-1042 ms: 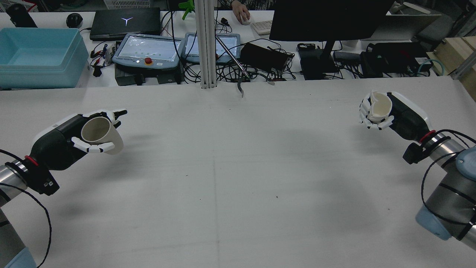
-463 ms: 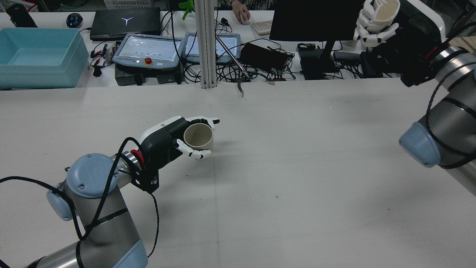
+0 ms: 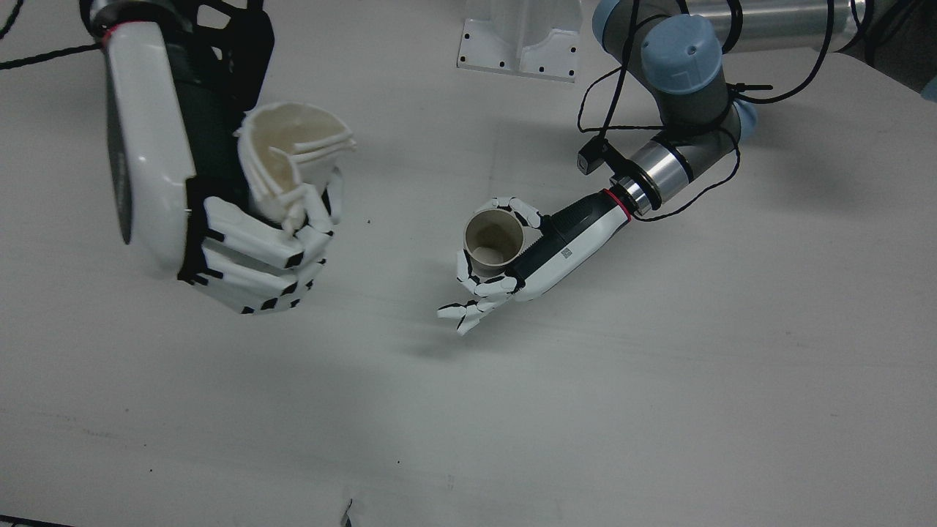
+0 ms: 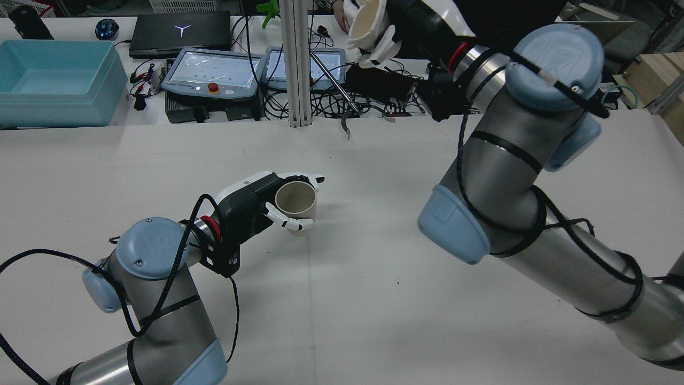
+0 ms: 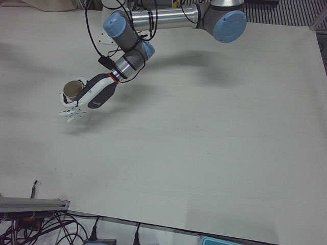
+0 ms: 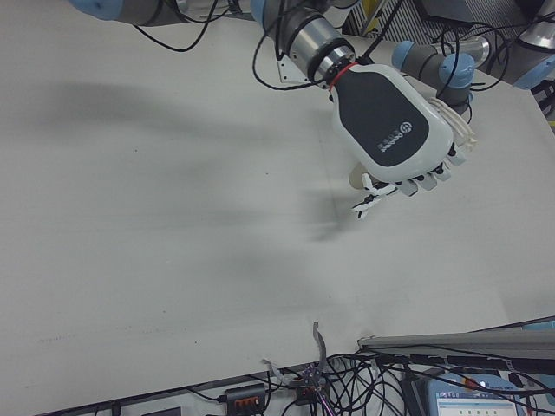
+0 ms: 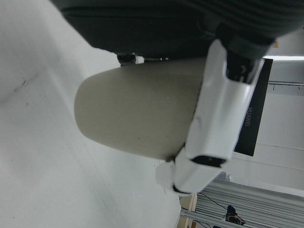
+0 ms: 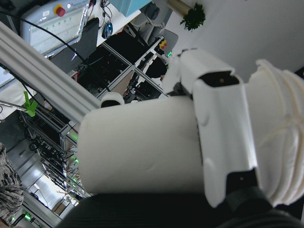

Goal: Pour water
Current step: 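Move the paper cup over the beige cup and tilt it to pour, then tilt the paper cup upright and withdraw the right hand away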

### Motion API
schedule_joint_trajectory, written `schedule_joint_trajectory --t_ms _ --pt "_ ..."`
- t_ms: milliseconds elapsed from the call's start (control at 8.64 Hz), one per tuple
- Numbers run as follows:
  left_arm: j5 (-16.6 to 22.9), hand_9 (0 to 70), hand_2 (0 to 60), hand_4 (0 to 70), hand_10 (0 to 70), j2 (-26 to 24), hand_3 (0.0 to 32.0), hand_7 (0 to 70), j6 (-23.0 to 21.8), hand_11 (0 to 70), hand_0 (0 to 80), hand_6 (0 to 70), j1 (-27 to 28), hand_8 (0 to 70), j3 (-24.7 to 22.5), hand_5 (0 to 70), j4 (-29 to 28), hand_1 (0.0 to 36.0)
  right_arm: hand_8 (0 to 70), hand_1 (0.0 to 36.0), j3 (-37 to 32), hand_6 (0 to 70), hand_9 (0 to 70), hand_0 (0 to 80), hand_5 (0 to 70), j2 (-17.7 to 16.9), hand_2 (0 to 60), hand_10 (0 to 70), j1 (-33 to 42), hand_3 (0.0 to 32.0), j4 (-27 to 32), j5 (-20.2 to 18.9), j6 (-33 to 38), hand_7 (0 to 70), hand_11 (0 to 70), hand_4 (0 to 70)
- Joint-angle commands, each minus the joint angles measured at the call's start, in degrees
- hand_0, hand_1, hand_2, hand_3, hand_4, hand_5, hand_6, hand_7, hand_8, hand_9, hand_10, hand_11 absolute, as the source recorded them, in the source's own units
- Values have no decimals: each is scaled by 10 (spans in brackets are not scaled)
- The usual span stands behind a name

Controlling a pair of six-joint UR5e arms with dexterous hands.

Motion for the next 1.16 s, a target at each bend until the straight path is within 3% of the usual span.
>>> schedule_joint_trajectory --t_ms 0,347,463,579,695,811,926,1042 --pt "8 20 600 328 15 0 0 174 -17 69 800 83 -40 41 -24 700 2 360 561 360 -26 700 697 800 700 15 600 495 -133 0 -55 73 -158 700 700 700" --pt "10 22 600 332 13 -1 0 180 -17 66 800 86 -45 41 -44 700 15 360 541 360 -60 700 670 800 700 14 600 475 -145 0 -55 84 -162 700 688 700" --pt "10 21 600 330 13 1 0 178 -17 65 800 83 -46 41 -48 700 17 360 537 360 -23 700 663 800 700 6 600 473 -141 0 -55 83 -162 700 685 700" --pt "10 21 600 331 14 6 0 178 -17 67 800 84 -47 41 -48 700 15 360 532 360 58 700 649 800 700 -35 600 478 -117 0 -54 86 -145 700 692 700" --pt "10 21 600 328 16 32 0 176 -16 70 800 82 -43 42 -46 700 -16 360 529 360 129 700 638 800 700 -109 600 499 -72 0 -49 98 -56 700 700 700" --pt "9 20 600 320 22 77 0 173 -19 79 800 78 -40 43 -46 700 -63 360 537 360 142 700 650 800 700 -205 600 549 -37 0 -44 102 125 700 700 700" --pt "9 21 600 325 28 116 0 177 -28 88 800 80 -44 36 -47 700 -103 360 552 360 134 700 655 800 700 -295 600 615 5 0 4 101 246 700 700 700" --pt "7 21 600 329 31 166 0 176 -45 93 800 78 -49 33 -56 700 -138 360 577 360 123 700 674 800 700 -383 600 672 60 0 109 93 304 700 700 700"
